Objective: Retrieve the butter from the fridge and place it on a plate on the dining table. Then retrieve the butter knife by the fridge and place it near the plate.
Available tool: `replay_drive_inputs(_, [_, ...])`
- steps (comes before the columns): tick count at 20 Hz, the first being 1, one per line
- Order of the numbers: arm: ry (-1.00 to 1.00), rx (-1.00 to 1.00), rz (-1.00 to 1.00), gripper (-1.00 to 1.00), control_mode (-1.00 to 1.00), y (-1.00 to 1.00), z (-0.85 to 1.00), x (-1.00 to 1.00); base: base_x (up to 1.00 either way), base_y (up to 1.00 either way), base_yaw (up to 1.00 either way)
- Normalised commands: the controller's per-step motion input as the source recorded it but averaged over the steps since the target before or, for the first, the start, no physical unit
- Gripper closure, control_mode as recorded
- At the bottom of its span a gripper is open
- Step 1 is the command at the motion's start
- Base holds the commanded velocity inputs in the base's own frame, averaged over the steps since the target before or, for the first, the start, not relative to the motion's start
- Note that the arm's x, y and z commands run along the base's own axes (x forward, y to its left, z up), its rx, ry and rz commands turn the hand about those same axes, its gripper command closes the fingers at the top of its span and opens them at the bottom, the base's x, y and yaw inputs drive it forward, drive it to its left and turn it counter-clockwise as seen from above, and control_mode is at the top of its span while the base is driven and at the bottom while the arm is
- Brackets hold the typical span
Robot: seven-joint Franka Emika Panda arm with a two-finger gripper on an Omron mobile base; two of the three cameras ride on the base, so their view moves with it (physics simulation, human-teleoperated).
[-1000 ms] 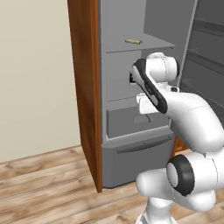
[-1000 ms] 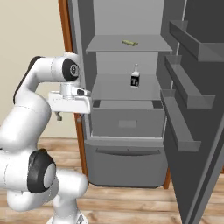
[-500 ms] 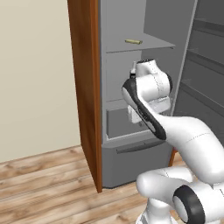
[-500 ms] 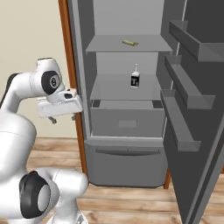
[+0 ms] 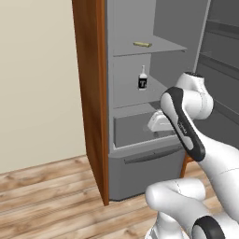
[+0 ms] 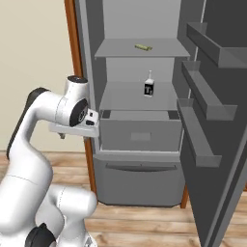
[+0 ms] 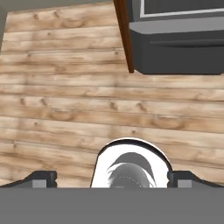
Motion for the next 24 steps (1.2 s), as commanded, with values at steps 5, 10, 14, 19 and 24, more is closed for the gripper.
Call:
replay_drive_inputs(5, [0.0, -0.18, 0.0, -1.0, -1.0, 0.07, 0.0, -0.17, 0.0, 0.0, 0.0])
replay_drive_inputs(10, [0.0, -0.12, -0.1, -1.0, -1.0, 0.0, -0.06, -0.3, 0.0, 0.0, 0.0])
replay_drive_inputs(14, [-0.02, 0.0, -0.19, -1.0, -1.0, -0.16, -0.16, -0.39, 0.0, 0.0, 0.0])
replay_drive_inputs(19, [0.0, 0.0, -0.09, -1.0, -1.0, 0.01, -0.02, -0.06, 0.0, 0.0, 0.0])
replay_drive_inputs(24, [0.0, 0.0, -0.03, -1.0, -1.0, 0.0, -0.03, -0.01, 0.0, 0.0, 0.0])
